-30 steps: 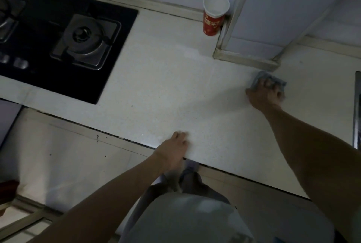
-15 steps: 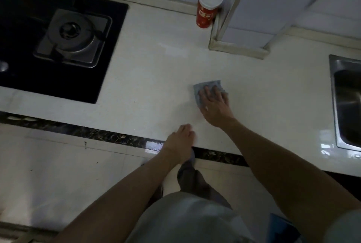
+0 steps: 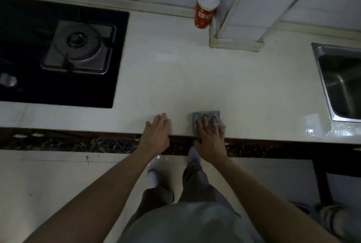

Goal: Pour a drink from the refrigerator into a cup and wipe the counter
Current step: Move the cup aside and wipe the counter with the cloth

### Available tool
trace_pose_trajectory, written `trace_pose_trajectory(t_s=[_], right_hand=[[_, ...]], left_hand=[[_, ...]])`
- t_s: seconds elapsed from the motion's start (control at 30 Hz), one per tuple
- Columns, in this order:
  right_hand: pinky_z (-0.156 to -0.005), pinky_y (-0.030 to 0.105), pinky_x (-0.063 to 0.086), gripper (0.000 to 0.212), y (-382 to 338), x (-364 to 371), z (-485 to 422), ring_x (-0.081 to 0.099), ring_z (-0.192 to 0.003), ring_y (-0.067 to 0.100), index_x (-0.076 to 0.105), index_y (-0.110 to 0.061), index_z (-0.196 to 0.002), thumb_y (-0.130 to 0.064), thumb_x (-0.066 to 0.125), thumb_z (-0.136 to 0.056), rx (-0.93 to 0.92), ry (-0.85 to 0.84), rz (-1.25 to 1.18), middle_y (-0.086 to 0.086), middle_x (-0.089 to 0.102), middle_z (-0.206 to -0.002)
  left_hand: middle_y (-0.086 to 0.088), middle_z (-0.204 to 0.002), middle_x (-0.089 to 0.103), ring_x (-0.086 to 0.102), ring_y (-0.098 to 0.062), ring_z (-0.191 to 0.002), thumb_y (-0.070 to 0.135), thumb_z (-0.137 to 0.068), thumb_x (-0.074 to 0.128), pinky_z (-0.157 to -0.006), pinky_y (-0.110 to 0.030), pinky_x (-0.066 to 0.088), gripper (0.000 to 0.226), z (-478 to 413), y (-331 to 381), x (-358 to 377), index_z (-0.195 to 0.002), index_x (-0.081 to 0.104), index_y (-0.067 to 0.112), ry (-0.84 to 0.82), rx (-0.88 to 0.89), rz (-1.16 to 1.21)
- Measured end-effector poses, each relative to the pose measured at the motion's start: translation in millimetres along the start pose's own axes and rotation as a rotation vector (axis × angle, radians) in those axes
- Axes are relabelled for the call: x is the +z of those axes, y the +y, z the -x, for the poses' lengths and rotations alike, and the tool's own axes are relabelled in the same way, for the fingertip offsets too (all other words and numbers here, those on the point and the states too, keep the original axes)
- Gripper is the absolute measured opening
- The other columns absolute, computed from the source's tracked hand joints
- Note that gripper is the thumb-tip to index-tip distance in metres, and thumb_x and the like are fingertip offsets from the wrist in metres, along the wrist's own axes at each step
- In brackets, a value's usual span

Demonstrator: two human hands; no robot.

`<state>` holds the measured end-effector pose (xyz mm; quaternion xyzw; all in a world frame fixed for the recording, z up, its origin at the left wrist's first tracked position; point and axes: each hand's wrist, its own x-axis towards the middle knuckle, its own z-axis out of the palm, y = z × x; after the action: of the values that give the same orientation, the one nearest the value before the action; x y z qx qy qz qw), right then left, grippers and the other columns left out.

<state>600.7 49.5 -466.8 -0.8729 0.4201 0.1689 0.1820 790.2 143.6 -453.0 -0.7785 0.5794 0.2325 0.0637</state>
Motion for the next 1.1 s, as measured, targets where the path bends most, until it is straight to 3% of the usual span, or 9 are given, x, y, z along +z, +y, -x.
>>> trace_pose_trajectory(t_s=[0.07,0.2,0.4,0.53,0.7,0.87,0.97,1.1], right_hand=[[-0.117,0.051,-0.011,0.084,-17,10,6,-0.016,-0.148,0.030,0.004,-0.024,-0.156,-0.045,0.039,-0.083,0.011,0.013,0.004,0.003,-0.005,-0.163],[-0.113,0.048,-0.018,0.083,-39,16,6,-0.016,-0.148,0.031,0.004,-0.023,-0.156,-0.042,0.047,-0.087,0.027,0.022,-0.004,0.005,-0.006,-0.163],[-0.118,0.055,-0.007,0.082,-33,17,2,-0.013,-0.148,0.034,0.005,-0.022,-0.156,-0.041,0.046,-0.088,-0.011,0.001,0.044,0.005,-0.004,-0.163],[-0.117,0.050,-0.012,0.080,-30,7,-16,-0.017,-0.148,0.031,0.000,-0.023,-0.156,-0.047,0.039,-0.090,-0.036,-0.033,0.065,0.002,-0.010,-0.163],[-0.118,0.049,-0.011,0.071,-28,-34,-81,-0.019,-0.147,0.029,-0.005,-0.023,-0.155,-0.040,0.033,-0.098,-0.100,-0.072,0.066,0.002,-0.014,-0.162],[-0.117,0.050,-0.008,0.068,-17,-78,-167,-0.012,-0.149,0.031,0.001,-0.022,-0.156,-0.042,0.033,-0.099,-0.141,-0.083,0.104,0.001,-0.008,-0.163],[-0.116,0.055,-0.006,0.067,-13,-99,-211,-0.009,-0.149,0.033,0.001,-0.021,-0.155,-0.043,0.031,-0.100,-0.106,-0.072,0.124,0.002,-0.006,-0.163],[-0.116,0.056,-0.004,0.062,-6,-126,-271,-0.006,-0.149,0.033,0.002,-0.022,-0.155,-0.041,0.023,-0.100,-0.080,-0.054,0.126,0.003,-0.002,-0.163]], left_hand=[[-0.014,-0.160,0.015,0.018,-0.032,-0.146,0.021,-0.088,0.055,-0.111,-0.053,0.033,0.066,4,-3,1,-0.147,0.029,0.006,-0.047,0.019,-0.015],[-0.014,-0.162,0.007,0.011,-0.033,-0.149,0.026,-0.090,0.056,-0.115,-0.056,0.026,0.074,2,0,-2,-0.151,0.020,0.006,-0.122,0.002,-0.022],[-0.012,-0.153,0.026,0.029,-0.029,-0.139,0.022,-0.087,0.058,-0.104,-0.050,0.041,0.060,-6,-5,-10,-0.141,0.037,0.006,-0.103,0.033,-0.010],[-0.010,-0.147,0.029,0.034,-0.026,-0.133,0.025,-0.090,0.059,-0.096,-0.045,0.046,0.056,-11,-3,-14,-0.139,0.039,0.007,-0.124,0.040,-0.057],[-0.014,-0.151,0.024,0.029,-0.031,-0.136,0.021,-0.094,0.056,-0.095,-0.052,0.049,0.051,-19,-4,-16,-0.141,0.042,0.006,-0.181,0.058,-0.084],[-0.012,-0.162,0.010,0.019,-0.031,-0.147,0.015,-0.090,0.052,-0.108,-0.051,0.041,0.057,-31,-9,-24,-0.144,0.038,0.000,-0.267,0.037,0.056],[-0.014,-0.162,0.013,0.024,-0.033,-0.144,0.017,-0.089,0.055,-0.108,-0.048,0.041,0.051,-39,-12,-29,-0.136,0.048,0.002,-0.281,0.077,0.039],[-0.027,-0.152,0.027,0.020,-0.041,-0.142,0.025,-0.090,0.047,-0.107,-0.054,0.038,0.048,-40,-12,-23,-0.126,0.055,-0.006,-0.300,0.166,-0.096]])
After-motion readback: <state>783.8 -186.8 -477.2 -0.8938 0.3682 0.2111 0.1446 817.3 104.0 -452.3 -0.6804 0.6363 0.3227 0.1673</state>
